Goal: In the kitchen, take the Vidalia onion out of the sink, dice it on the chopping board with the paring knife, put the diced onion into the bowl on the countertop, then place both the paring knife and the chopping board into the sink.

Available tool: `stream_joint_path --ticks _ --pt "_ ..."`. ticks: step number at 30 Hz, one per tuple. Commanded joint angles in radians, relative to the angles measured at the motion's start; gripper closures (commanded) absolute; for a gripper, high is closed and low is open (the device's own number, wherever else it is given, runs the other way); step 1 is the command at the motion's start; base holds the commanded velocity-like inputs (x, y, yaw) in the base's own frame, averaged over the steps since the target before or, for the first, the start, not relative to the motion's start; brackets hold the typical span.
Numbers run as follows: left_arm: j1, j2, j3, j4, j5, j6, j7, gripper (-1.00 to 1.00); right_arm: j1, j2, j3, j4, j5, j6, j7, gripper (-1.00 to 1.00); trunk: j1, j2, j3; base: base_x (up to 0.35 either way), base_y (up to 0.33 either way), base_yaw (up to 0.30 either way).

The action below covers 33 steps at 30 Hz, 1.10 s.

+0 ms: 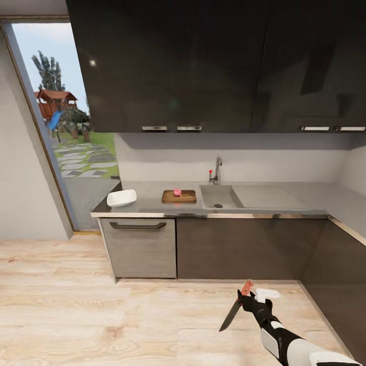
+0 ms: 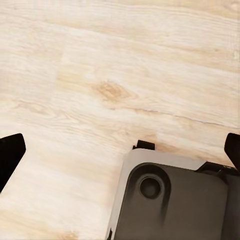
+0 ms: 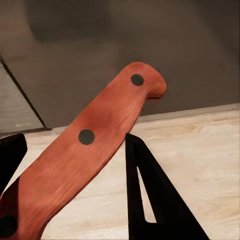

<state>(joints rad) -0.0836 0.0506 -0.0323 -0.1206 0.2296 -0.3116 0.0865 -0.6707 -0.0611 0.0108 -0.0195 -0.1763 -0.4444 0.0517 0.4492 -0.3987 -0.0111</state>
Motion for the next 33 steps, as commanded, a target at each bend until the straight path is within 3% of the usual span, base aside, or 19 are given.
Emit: stream_joint_path --ticks 1,15,18,21,24,26,27,29,33 --pt "-0.001 0.0 -0.004 0.001 0.004 -0.003 0.002 -1.0 -0.001 0.0 0.001 0.001 -0.01 -0.003 0.007 1.0 0.001 -0.001 -0.001 0.201 0.142 0.233" --pt "-0.001 -0.001 -0.005 0.002 0.004 -0.002 0.002 -1.0 -0.001 0.001 0.001 -0.002 -0.011 -0.003 0.008 1.0 0.001 -0.001 -0.001 0.023 0.017 0.248" --pt "-0.001 -0.005 -0.007 0.003 0.003 -0.003 0.001 -1.0 -0.001 0.014 0.001 -0.016 -0.011 0.002 0.0 1.0 0.001 -0.001 -0.001 0.0 0.0 0.249" --pt "-0.001 -0.008 -0.01 0.003 0.0 -0.003 0.001 -1.0 -0.001 0.048 0.007 -0.098 -0.007 0.02 -0.058 1.0 0.001 -0.001 -0.001 0.0 0.0 0.193" --pt "-0.001 -0.009 -0.01 0.006 0.0 -0.002 0.001 -1.0 -0.001 0.083 0.035 -0.282 0.042 0.144 -0.168 1.0 0.001 -0.001 -0.001 0.0 0.0 0.057" --pt "-0.001 -0.009 -0.011 0.007 0.0 -0.001 0.001 -1.0 -0.001 0.095 0.053 -0.431 0.09 0.284 -0.23 1.0 0.001 -0.001 -0.001 0.0 0.0 0.018" --pt "-0.001 -0.009 -0.011 0.007 0.0 0.0 0.001 -1.0 -0.001 0.102 0.059 -0.551 0.11 0.389 -0.256 1.0 0.001 -0.001 -0.001 0.0 0.0 0.007" --pt "-0.001 -0.01 -0.011 0.007 0.0 0.0 0.001 -1.0 -0.001 0.108 0.063 -0.673 0.121 0.485 -0.27 1.0 0.001 -0.001 -0.001 0.0 0.0 0.004" --pt "-0.001 -0.01 -0.011 0.007 0.0 0.0 0.001 -1.0 -0.001 0.114 0.065 -0.98 0.129 0.748 -0.282 1.0 0.001 -0.001 -0.001 0.0 0.0 0.001"
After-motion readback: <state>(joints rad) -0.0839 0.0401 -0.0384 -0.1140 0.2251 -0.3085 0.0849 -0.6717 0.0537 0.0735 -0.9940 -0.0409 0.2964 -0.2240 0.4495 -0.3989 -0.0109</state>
